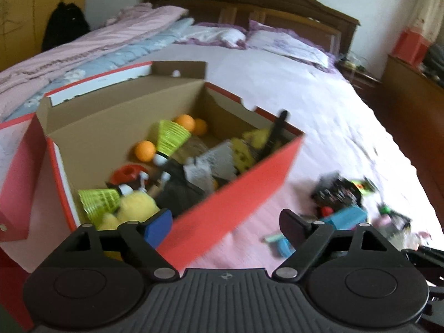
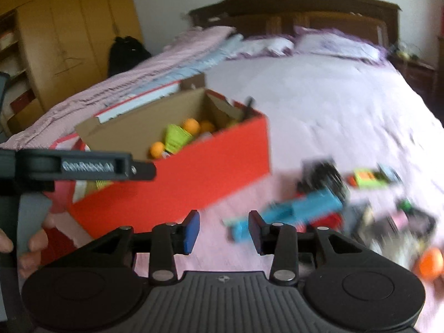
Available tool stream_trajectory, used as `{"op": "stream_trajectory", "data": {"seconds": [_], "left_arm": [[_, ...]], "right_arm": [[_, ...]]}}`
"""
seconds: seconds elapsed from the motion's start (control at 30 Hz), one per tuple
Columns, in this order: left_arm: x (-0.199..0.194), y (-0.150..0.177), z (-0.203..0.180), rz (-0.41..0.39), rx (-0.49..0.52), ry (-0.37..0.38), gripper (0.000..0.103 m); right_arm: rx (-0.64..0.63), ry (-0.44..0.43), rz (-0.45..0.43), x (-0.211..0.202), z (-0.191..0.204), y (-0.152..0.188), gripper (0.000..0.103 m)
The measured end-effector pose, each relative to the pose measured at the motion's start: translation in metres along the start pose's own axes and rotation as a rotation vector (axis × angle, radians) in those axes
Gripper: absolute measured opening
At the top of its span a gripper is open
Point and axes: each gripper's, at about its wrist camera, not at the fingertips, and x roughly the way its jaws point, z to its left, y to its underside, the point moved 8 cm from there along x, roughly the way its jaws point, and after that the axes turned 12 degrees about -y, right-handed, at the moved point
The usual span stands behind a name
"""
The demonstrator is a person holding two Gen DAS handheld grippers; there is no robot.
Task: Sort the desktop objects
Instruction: 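Move both open tools back over the pile of items, then grasp the black rectangular case with the right tool while the left tool reaches the grey bracket plate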
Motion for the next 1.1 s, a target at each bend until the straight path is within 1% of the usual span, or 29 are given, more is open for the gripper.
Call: {"op": "stream_trajectory", "data": {"seconds": [0.17,0.27,0.43,0.53,0.63,0.8,0.93,1.0,1.1], "left_arm": [[-0.008,0.033,-0.029,0.029,0.057,0.042,0.089],[-0.007,0.056,-0.05,0.064,0.101,0.087,0.089],[-0.006,0.098,-0.088,0.139,0.174,0.154,0.088],[-0.007,0.117,-0.105,0.164,0.223,0.176,0.088],[-0.01,0.131,-0.117,0.17,0.272,0.195,0.088],[-0.009,0.143,-0.129,0.19,0.312,0.214,0.088],[-0.005,0.151,-0.134,0.211,0.331,0.205,0.088],[-0.005,0.153,-0.134,0.217,0.338,0.197,0.088],[-0.004,0.154,-0.133,0.222,0.341,0.186,0.088]], "right_arm": [[0.053,0.086,0.009,-0.033,-0.029,0.05,0.046],[0.064,0.118,0.039,-0.047,-0.046,0.079,0.037],[0.103,0.175,0.048,-0.064,-0.069,0.107,0.035],[0.133,0.203,0.046,-0.069,-0.082,0.118,0.034],[0.17,0.228,0.051,-0.07,-0.093,0.124,0.034],[0.254,0.244,0.052,-0.064,-0.113,0.132,0.035],[0.299,0.263,0.053,-0.056,-0.132,0.134,0.035],[0.314,0.252,0.055,-0.051,-0.138,0.134,0.035],[0.337,0.211,0.055,-0.044,-0.139,0.133,0.036]]}}
